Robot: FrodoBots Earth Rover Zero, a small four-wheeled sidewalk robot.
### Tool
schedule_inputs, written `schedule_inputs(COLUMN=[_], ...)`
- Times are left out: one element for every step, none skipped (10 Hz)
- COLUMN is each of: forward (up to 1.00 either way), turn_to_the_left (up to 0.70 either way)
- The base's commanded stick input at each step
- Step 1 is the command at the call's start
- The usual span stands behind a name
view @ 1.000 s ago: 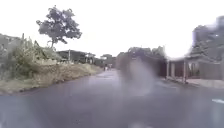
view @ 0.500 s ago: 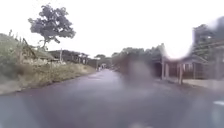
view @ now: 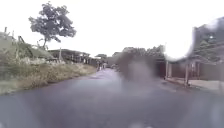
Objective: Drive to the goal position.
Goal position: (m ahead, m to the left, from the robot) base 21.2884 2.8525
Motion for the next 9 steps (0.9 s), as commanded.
schedule_inputs(forward=[0.7,0.7,0.7,0.7,0.7,0.7,0.7,0.7,0.7], turn_to_the_left=[0.0,0.35,0.35,0.35,0.35,0.35,0.35,0.32,0.25])
